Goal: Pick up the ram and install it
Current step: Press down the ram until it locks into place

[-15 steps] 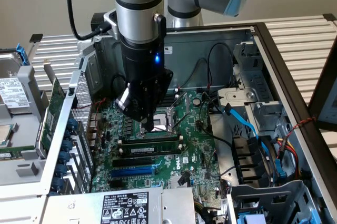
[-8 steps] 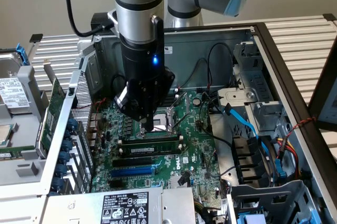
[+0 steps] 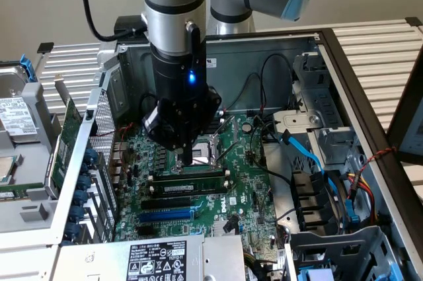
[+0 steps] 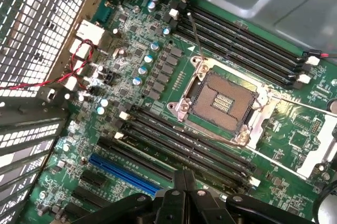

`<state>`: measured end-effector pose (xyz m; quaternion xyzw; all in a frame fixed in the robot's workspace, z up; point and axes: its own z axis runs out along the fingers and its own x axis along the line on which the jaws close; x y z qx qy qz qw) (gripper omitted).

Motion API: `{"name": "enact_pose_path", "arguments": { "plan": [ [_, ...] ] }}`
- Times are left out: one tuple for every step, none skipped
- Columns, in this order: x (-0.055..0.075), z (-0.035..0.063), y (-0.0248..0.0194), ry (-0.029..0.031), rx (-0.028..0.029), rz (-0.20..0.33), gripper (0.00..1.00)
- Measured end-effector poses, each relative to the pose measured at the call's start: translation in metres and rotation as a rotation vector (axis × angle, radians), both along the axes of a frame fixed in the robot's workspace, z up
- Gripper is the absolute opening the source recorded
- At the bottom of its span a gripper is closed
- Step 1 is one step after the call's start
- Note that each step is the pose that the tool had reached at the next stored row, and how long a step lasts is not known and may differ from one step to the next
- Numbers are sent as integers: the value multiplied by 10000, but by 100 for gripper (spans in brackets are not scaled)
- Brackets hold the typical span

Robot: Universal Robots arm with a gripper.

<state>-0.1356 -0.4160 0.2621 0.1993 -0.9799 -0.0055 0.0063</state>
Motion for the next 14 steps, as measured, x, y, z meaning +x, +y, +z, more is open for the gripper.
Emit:
{"name": "enact_pose_path", "arguments": {
  "plan": [
    [0, -1, 0, 0, 0, -140, 11],
    [0, -1, 0, -1, 0, -291, 11],
    [0, -2, 0, -3, 0, -424, 11],
    [1, -3, 0, -5, -5, -666, 11],
    [1, -3, 0, -9, -7, -847, 11],
    [1, -4, 0, -11, -10, -990, 11],
    [0, -4, 0, -13, -14, -1127, 11],
    [0, -5, 0, -16, -19, -1257, 11],
    [0, -5, 0, -18, -24, -1374, 11],
    [0, -6, 0, -21, -29, -1505, 11],
    [0, -7, 0, -24, -34, -1634, 11],
    [0, -7, 0, -27, -40, -1766, 11],
    [0, -8, 0, -29, -45, -1893, 11],
    [0, -8, 0, -32, -50, -2017, 11]
  ]
}}
